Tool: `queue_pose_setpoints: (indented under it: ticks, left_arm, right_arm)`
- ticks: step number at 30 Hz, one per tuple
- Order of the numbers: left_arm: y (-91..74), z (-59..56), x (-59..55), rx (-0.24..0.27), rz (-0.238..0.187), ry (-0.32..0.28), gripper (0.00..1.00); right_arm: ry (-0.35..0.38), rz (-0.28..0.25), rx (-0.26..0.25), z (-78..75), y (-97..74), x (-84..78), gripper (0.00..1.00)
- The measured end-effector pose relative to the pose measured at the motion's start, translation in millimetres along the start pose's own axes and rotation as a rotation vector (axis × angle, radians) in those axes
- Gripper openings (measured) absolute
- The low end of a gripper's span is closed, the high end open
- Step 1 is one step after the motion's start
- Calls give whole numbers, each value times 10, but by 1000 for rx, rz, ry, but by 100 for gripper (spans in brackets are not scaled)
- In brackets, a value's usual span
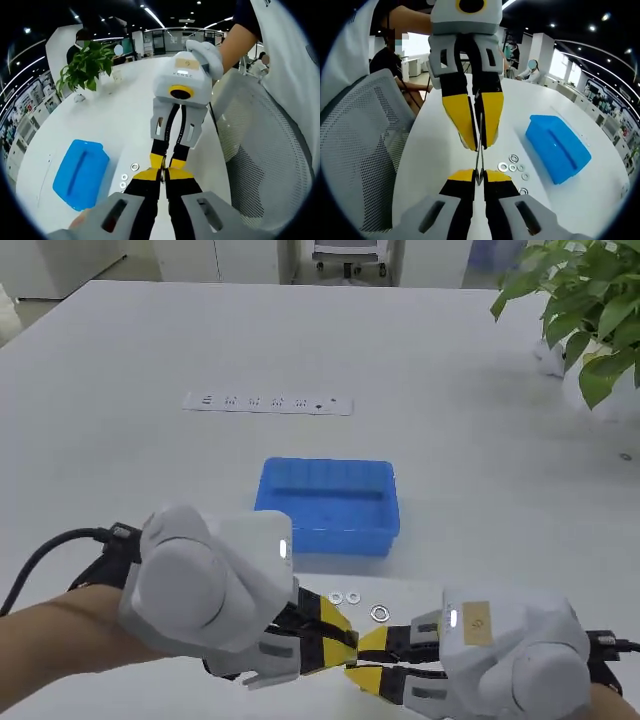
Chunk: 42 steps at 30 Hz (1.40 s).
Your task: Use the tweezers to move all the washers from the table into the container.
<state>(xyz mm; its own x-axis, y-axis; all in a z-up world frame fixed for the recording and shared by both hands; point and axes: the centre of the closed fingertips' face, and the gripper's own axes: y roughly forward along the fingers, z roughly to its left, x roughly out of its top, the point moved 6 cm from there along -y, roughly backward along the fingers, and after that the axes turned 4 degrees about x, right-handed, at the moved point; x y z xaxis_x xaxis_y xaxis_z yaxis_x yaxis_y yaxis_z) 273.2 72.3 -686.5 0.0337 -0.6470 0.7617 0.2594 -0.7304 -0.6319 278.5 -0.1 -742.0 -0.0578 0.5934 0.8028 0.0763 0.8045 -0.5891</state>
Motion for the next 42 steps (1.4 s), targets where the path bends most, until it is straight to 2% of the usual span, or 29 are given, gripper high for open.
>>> queue_pose_setpoints:
  ticks: [5, 7, 13, 16, 18, 19, 23, 25, 27, 28, 35, 39, 42]
  left_arm:
    - [-12, -16, 110, -1, -75, 15, 7]
    - [32, -38, 122, 0, -83, 19, 7]
    - [107, -88, 83, 7, -78, 37, 7]
    - [81, -85, 73, 11, -88, 13, 7]
    - [49, -87, 115, 0, -126, -32, 7]
    - [33, -63, 134, 12, -138, -36, 8]
    - [47, -41, 146, 6, -134, -9, 14]
    - [54, -54, 169, -15, -142, -13, 14]
    - [66, -50, 183, -8, -142, 2, 11]
    - [72, -42, 175, -8, -132, 1, 7]
    - [4, -23, 148, -3, -152, -7, 6]
    - [-81, -11, 69, 27, -164, -25, 6]
    - [-135, -35, 14, 28, -170, -41, 6]
  right_arm:
    - [11, -6, -3, 0, -19, -17, 7]
    - [20, -14, -5, 1, -19, -9, 7]
    - [7, 9, -1, 36, 3, -16, 7]
    - [0, 10, 2, 45, 4, -10, 7]
    - [-9, 25, 0, 36, 12, -15, 7]
    - [-13, 20, 3, 32, 12, -7, 7]
    - [-21, 29, 13, 21, 28, 13, 7]
    - [-25, 26, 15, 15, 28, 29, 7]
    - [-28, 21, 17, 13, 28, 57, 7]
    - [-32, 22, 16, 10, 29, 66, 7]
    - [-32, 21, 21, 8, 30, 85, 7]
    - [-35, 36, 18, -2, 22, 71, 7]
    - [-31, 34, 28, 16, 25, 69, 7]
